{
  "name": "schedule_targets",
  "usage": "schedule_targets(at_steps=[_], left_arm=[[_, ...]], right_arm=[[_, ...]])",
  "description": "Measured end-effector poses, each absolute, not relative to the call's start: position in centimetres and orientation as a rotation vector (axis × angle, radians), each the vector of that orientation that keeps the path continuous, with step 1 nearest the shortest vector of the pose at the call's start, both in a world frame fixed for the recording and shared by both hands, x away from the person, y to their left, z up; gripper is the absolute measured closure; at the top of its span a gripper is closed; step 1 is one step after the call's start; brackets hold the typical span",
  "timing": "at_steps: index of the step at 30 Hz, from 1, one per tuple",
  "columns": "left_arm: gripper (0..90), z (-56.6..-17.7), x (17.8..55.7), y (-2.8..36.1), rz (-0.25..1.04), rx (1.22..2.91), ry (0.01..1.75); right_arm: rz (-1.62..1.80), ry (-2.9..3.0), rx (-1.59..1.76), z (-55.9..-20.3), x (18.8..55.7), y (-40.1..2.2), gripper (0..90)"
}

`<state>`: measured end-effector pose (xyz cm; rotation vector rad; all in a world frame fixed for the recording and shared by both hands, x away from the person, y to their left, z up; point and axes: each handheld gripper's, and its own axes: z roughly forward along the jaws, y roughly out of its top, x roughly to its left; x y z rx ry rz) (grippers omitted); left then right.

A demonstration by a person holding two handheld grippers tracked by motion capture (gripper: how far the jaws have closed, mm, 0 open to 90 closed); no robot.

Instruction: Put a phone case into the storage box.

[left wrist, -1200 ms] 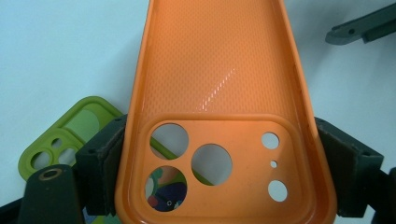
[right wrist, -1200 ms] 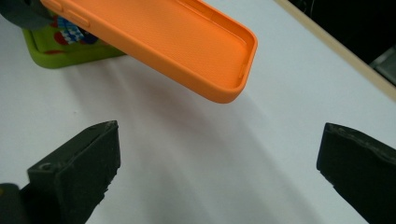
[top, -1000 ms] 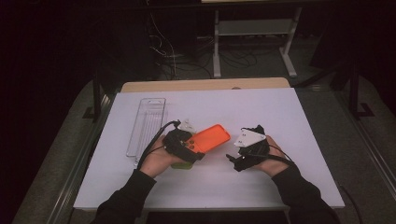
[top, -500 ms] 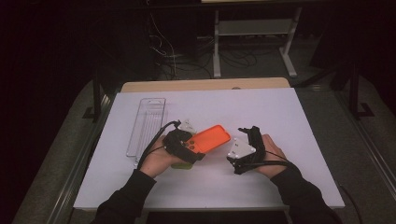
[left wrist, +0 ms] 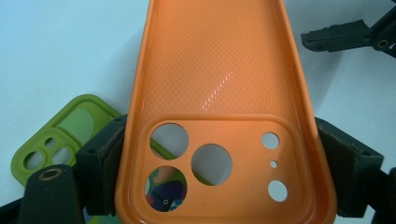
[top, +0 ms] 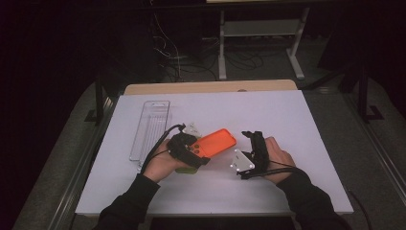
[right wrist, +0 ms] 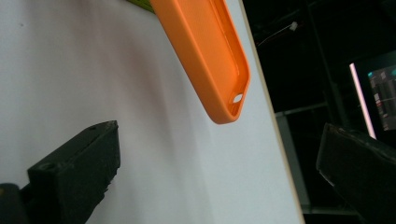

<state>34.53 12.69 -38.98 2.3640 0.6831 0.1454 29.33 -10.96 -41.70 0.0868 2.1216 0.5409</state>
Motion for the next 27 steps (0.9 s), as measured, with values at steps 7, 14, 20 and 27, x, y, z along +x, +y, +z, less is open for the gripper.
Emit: schedule_targets(at_steps=[7, 14, 20, 27], left_arm=[[16.0, -38.9, 34.6, 12.9, 0.145, 2.394, 0.664], [16.0, -38.9, 34.6, 12.9, 0.133, 2.378, 0.673], [16.0, -38.8, 34.6, 12.8, 0.117, 2.375, 0.668], [16.0, -38.6, 34.4, 12.5, 0.109, 2.388, 0.641]], right_arm=[[0.478, 2.061, 0.003, -41.9, 28.8, -10.4, 0.0], [0.429, 2.006, -0.052, -42.4, 28.3, -10.0, 0.0], [0.431, 1.978, -0.075, -42.4, 28.0, -9.6, 0.0], [0.422, 1.928, -0.132, -42.2, 27.8, -8.9, 3.6]])
